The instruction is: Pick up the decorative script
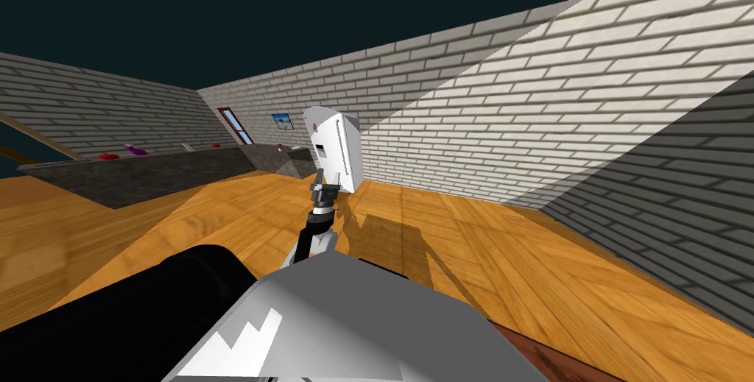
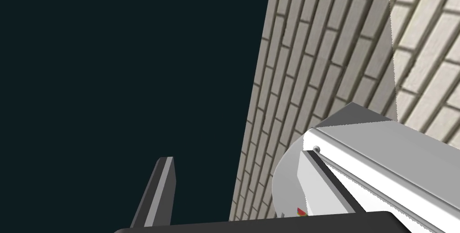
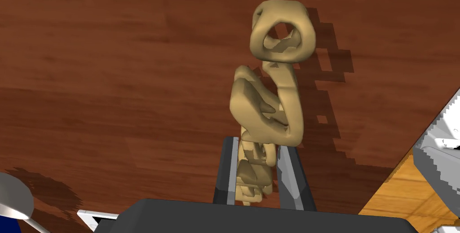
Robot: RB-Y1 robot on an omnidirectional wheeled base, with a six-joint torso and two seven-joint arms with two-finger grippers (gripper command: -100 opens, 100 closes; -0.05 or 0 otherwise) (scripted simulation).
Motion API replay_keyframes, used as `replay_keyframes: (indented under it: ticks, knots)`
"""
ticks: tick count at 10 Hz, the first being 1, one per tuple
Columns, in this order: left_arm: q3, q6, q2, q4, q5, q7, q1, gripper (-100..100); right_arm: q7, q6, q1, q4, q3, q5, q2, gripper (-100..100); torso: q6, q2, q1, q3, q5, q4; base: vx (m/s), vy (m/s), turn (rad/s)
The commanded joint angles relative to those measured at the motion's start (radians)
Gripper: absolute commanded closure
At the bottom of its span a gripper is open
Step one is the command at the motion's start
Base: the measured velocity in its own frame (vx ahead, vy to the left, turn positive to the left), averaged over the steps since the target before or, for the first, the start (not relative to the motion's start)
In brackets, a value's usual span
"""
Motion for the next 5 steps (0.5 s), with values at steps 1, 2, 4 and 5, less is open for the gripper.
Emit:
replay_keyframes:
  ticks: [1,2,4,5]
  knots:
    - [0.0,0.0,0.0,0.0,0.0,0.0,0.0,0,0.0,0.0,0.0,0.0,0.0,0.0,0.0,0,0.0,0.0,0.0,0.0,0.0,0.0,0.0,0.0,0.0]
    - [0.0,0.0,0.0,0.0,0.0,0.0,0.0,0,-0.003,-0.034,0.019,-0.025,-0.025,0.001,-0.001,100,0.0,0.0,0.0,0.0,0.0,0.0,0.02,0.017,-0.035]
    - [0.0,0.0,0.0,0.0,0.0,0.0,0.0,0,0.002,-0.036,0.022,-0.024,-0.029,-0.002,-0.002,100,0.001,-0.002,0.002,-0.001,0.001,-0.001,0.024,0.02,-0.028]
    - [0.0,0.0,0.0,0.0,0.0,0.0,0.0,0,0.004,-0.039,0.023,-0.023,-0.031,-0.002,-0.002,0,0.0,-0.001,0.002,-0.001,0.0,0.0,0.0,0.0,0.0]
